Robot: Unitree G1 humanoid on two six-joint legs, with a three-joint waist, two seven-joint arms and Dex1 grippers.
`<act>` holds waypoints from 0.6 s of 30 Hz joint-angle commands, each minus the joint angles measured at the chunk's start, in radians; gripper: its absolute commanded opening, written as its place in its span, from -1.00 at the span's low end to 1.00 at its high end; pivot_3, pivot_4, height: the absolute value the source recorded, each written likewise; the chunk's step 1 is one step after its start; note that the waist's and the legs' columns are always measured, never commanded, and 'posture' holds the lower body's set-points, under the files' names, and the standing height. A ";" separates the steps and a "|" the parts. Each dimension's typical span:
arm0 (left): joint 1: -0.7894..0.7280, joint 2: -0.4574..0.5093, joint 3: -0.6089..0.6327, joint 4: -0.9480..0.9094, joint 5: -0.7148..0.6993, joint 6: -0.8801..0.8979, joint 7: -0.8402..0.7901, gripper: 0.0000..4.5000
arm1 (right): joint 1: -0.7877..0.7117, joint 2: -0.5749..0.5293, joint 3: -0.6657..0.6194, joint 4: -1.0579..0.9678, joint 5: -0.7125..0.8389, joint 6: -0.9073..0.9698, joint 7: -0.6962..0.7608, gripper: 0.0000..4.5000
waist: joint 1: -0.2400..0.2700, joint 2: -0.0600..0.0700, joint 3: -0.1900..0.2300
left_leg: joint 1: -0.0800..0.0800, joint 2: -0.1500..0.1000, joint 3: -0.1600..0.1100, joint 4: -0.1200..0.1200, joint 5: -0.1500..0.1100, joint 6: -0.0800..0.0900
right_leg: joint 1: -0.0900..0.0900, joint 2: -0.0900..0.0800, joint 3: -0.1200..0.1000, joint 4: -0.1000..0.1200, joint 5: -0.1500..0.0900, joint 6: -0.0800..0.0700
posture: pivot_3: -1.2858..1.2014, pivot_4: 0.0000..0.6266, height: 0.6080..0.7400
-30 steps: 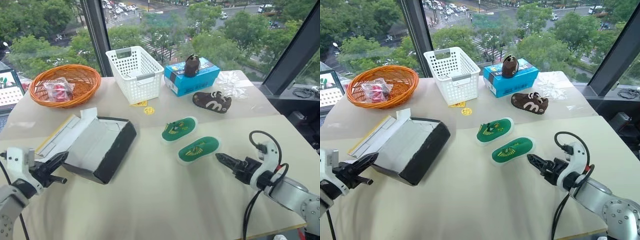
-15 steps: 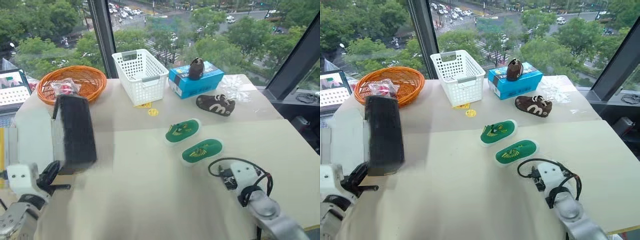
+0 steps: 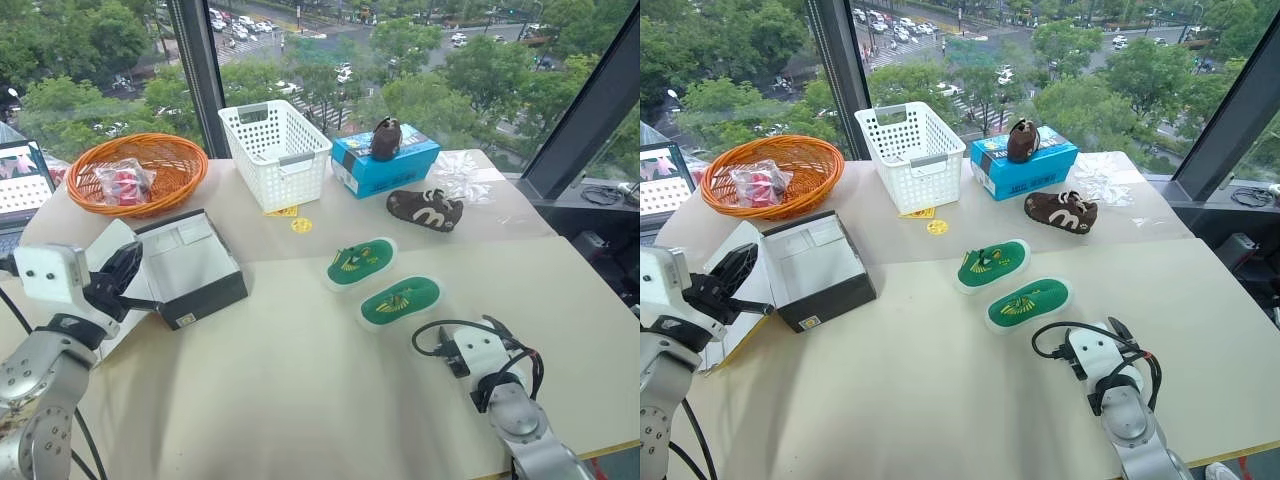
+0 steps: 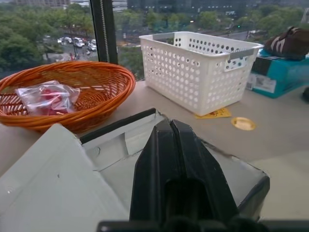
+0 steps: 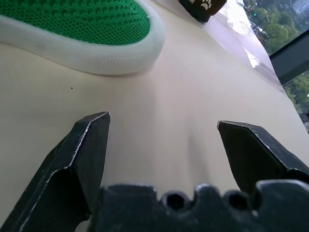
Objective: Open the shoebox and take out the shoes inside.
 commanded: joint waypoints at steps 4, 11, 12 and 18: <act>0.230 -0.059 0.193 -0.034 -0.016 -0.051 -0.027 -1.00 | 0.024 0.050 -0.059 0.092 -0.058 -0.036 0.008 0.87 | -0.004 0.000 -0.001 | 0.001 0.000 0.001 0.000 -0.001 0.000 | 0.000 0.000 0.001 0.000 -0.003 -0.004 | 0.03 -0.52 0.94; 0.413 -0.159 0.111 0.015 0.046 -0.176 -0.121 -1.00 | 0.002 0.108 -0.103 0.141 -0.091 -0.046 0.002 0.87 | 0.022 -0.009 -0.008 | 0.009 0.000 0.001 0.000 -0.002 -0.001 | 0.004 -0.002 0.001 -0.003 -0.004 -0.006 | 0.03 -0.52 0.94; 0.415 -0.166 0.103 0.027 0.055 -0.192 -0.126 -1.00 | -0.001 0.113 -0.108 0.141 -0.096 -0.044 0.001 0.87 | 0.023 -0.009 -0.008 | 0.009 0.000 0.000 0.000 -0.006 -0.008 | 0.004 -0.003 0.001 -0.004 -0.004 -0.006 | 0.03 -0.52 0.94; 0.417 -0.194 -0.001 0.099 0.125 -0.281 -0.164 -1.00 | -0.004 0.142 -0.124 0.141 -0.115 -0.040 0.012 0.87 | 0.020 -0.007 -0.009 | 0.009 0.001 0.000 0.000 -0.006 -0.008 | 0.007 -0.003 0.001 -0.010 -0.004 -0.005 | 0.03 -0.52 0.94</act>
